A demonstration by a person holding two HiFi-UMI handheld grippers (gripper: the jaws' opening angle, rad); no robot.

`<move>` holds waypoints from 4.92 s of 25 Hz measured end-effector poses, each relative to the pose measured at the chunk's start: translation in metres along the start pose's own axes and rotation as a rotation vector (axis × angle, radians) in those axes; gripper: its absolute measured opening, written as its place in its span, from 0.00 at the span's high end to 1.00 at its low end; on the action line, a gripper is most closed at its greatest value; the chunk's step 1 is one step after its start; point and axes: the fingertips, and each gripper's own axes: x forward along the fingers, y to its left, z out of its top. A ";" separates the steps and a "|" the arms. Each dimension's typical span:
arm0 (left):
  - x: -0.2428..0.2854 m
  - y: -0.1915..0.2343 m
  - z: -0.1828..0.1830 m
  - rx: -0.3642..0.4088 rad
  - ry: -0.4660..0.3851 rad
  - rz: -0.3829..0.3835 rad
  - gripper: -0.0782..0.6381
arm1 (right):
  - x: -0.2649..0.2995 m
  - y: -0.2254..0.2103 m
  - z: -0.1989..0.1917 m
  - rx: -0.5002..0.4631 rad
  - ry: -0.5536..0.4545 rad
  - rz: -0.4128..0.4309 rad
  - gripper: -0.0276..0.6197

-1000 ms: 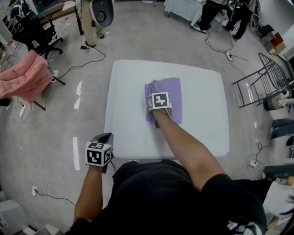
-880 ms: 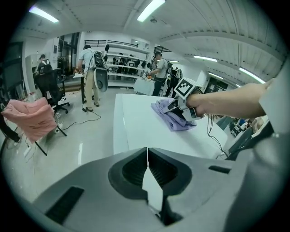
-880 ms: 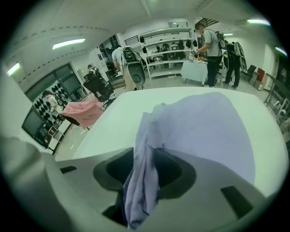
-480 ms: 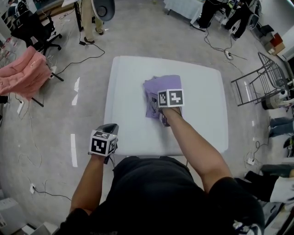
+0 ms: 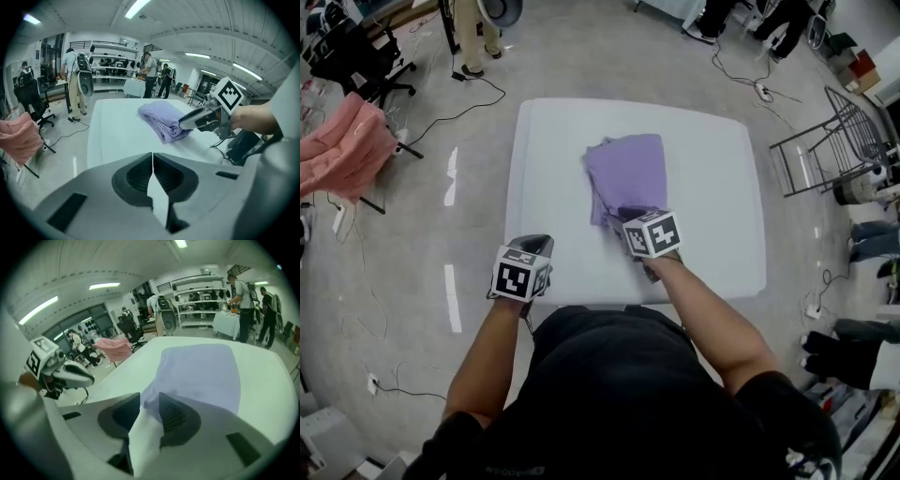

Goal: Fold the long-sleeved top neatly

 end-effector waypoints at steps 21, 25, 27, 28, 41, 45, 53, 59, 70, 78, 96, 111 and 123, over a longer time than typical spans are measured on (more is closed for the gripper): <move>0.116 -0.085 0.035 0.017 0.095 -0.125 0.74 | -0.050 -0.113 -0.101 -0.058 0.046 -0.240 0.70; 0.121 -0.086 0.033 -0.013 0.094 -0.126 0.74 | -0.045 -0.111 -0.097 -0.080 0.055 -0.229 0.74; 0.124 -0.084 0.031 -0.016 0.098 -0.118 0.74 | -0.041 -0.110 -0.098 -0.087 0.061 -0.220 0.75; 0.124 -0.083 0.032 -0.018 0.095 -0.116 0.74 | -0.040 -0.111 -0.098 -0.088 0.064 -0.218 0.76; 0.082 -0.046 0.026 -0.151 0.026 -0.102 0.87 | -0.052 -0.107 -0.096 -0.116 0.047 -0.201 0.91; 0.106 -0.028 0.001 -0.218 0.102 -0.069 0.88 | -0.045 -0.118 -0.106 -0.027 0.061 -0.223 0.92; 0.094 -0.026 0.011 -0.278 0.054 -0.088 0.88 | -0.055 -0.121 -0.112 -0.004 0.123 -0.158 0.78; 0.082 -0.038 0.061 -0.260 -0.065 -0.140 0.88 | -0.085 -0.130 -0.081 0.082 -0.022 -0.123 0.72; 0.119 -0.050 0.053 -0.303 0.053 -0.083 0.69 | -0.050 -0.153 -0.040 0.310 -0.127 0.008 0.69; 0.141 -0.042 0.042 -0.265 0.091 -0.053 0.82 | -0.030 -0.152 -0.057 0.272 -0.050 0.024 0.85; 0.030 -0.036 0.044 -0.118 -0.116 -0.132 0.73 | -0.128 -0.078 -0.044 0.186 -0.334 -0.171 0.91; -0.026 -0.118 0.046 -0.008 -0.258 -0.157 0.88 | -0.197 -0.033 -0.051 0.087 -0.460 -0.144 0.95; -0.046 -0.163 0.053 -0.022 -0.334 -0.096 0.88 | -0.231 -0.025 -0.058 0.024 -0.495 -0.078 0.95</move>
